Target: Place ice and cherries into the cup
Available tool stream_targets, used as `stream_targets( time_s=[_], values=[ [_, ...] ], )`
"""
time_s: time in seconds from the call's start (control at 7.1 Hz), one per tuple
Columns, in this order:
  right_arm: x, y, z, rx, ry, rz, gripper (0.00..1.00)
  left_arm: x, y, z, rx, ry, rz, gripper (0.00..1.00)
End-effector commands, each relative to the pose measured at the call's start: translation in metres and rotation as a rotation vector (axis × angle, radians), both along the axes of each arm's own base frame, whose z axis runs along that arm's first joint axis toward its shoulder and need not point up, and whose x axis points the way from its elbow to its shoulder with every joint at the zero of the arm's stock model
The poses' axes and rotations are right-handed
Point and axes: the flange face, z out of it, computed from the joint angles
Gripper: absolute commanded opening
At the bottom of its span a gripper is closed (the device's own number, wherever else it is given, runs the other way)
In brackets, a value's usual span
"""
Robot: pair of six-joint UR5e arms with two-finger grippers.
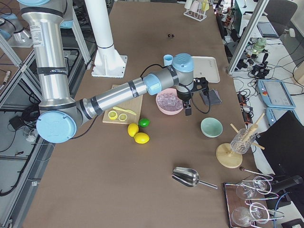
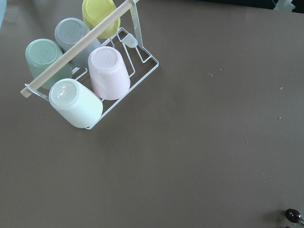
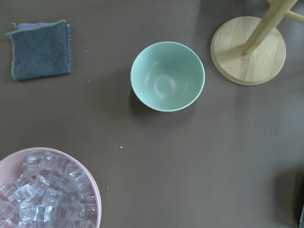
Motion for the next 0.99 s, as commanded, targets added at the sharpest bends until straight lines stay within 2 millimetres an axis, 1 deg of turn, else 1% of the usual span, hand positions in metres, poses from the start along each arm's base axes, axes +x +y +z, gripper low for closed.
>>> stream_targets(
  time_s=[0.0,0.14,0.28,0.42,0.56,0.7,0.84],
  values=[
    [-0.063,-0.008,-0.019,-0.023,-0.024,-0.067,1.00,0.000,0.007,0.025,0.038,0.001,-0.009,0.98],
    [-0.100,-0.007,-0.037,-0.058,-0.042,-0.063,1.00,0.000,0.006,0.023,0.045,0.002,-0.008,0.98],
    [-0.134,0.001,-0.044,-0.088,-0.039,-0.072,1.00,0.000,0.005,0.021,0.047,-0.001,-0.010,0.98],
    [-0.166,0.008,-0.051,-0.140,-0.020,-0.020,1.00,-0.001,-0.002,0.014,0.024,0.010,-0.048,0.98],
    [-0.203,0.020,-0.051,-0.168,-0.012,0.036,1.00,-0.001,-0.003,0.010,0.022,0.012,-0.063,0.98],
    [-0.247,0.037,-0.050,-0.203,-0.013,0.082,1.00,-0.001,-0.004,0.013,0.021,0.011,-0.063,0.98],
    [-0.273,0.047,-0.046,-0.183,0.020,0.113,1.00,-0.001,-0.002,0.015,0.016,0.011,-0.063,0.98]
  ],
)
